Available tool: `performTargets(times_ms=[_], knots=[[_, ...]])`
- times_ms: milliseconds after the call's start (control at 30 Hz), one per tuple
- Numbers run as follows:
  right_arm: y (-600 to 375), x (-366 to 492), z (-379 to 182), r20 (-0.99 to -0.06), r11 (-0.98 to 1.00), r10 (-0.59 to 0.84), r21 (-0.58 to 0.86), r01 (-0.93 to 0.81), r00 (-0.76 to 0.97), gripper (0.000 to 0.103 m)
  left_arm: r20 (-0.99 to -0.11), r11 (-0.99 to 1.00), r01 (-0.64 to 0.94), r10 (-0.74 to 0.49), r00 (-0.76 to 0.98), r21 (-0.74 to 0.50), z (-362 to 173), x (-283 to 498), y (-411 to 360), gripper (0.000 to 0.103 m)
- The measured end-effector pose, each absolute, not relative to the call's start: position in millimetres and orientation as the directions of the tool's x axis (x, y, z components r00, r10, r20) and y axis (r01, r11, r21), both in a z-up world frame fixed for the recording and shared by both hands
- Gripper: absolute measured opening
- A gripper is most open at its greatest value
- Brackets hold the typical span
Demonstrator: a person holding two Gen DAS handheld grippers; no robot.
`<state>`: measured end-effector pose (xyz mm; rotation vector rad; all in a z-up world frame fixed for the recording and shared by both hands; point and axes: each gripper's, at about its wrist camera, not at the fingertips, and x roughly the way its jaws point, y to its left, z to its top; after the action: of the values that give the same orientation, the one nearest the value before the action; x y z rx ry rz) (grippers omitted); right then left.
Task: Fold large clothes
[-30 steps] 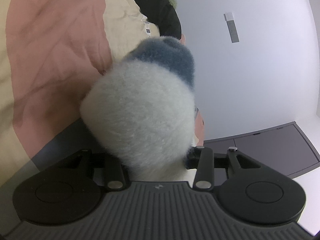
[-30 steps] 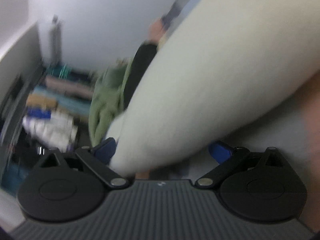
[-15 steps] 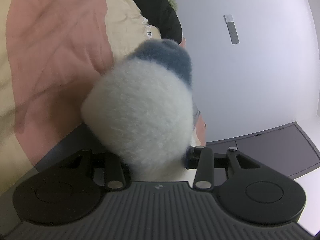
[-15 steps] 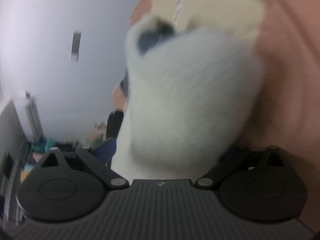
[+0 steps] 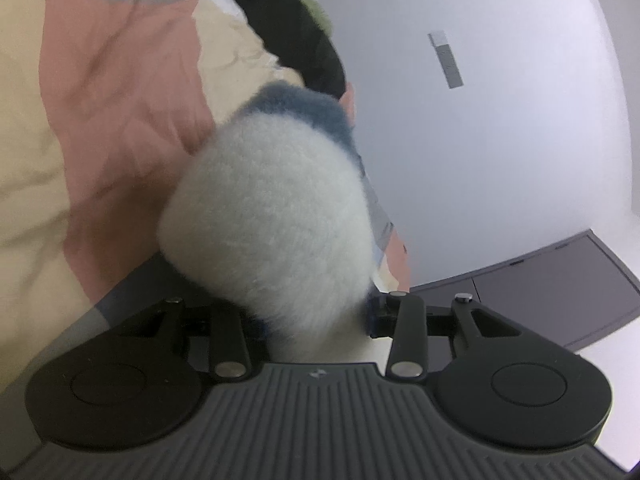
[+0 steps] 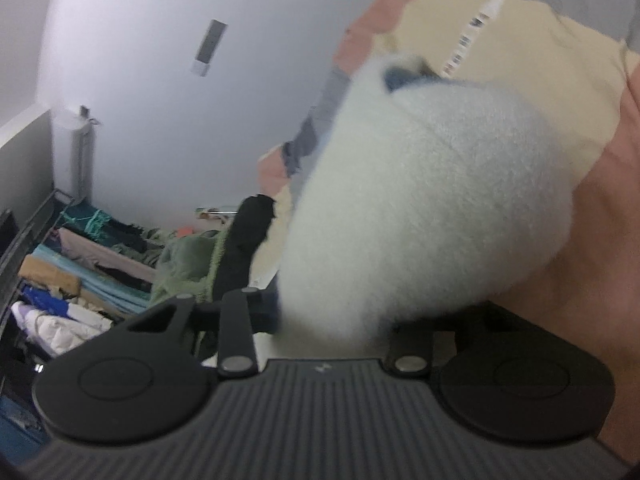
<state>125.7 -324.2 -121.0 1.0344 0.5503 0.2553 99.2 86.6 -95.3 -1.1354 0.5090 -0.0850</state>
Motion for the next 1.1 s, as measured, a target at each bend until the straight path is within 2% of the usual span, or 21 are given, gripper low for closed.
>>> performTargets(times_ms=[400,633,900,1100], knots=[[-346,99,-77,-0.213,0.537,0.454,0.840,-0.075,0.866,0.043,-0.242,0.390,-0.090,-0.361,0.901,-0.916,-59,51,62,0.044],[-379,91,-38,-0.125,0.524,0.440,0.840,-0.141,0.889,0.043,-0.149,0.408,0.027,-0.394,0.907,-0.913,-19,55,23,0.044],[-449,98,-3,-0.062,0.519,0.371,0.841,-0.151,0.926,0.043,-0.107,0.408,0.103,-0.460,0.881,-0.907,17,111,-55,0.044],[-510,114,11,-0.066,0.551,0.305,0.826,-0.120,0.950,0.043,-0.100,0.412,0.146,-0.519,0.849,-0.900,21,180,-122,0.044]])
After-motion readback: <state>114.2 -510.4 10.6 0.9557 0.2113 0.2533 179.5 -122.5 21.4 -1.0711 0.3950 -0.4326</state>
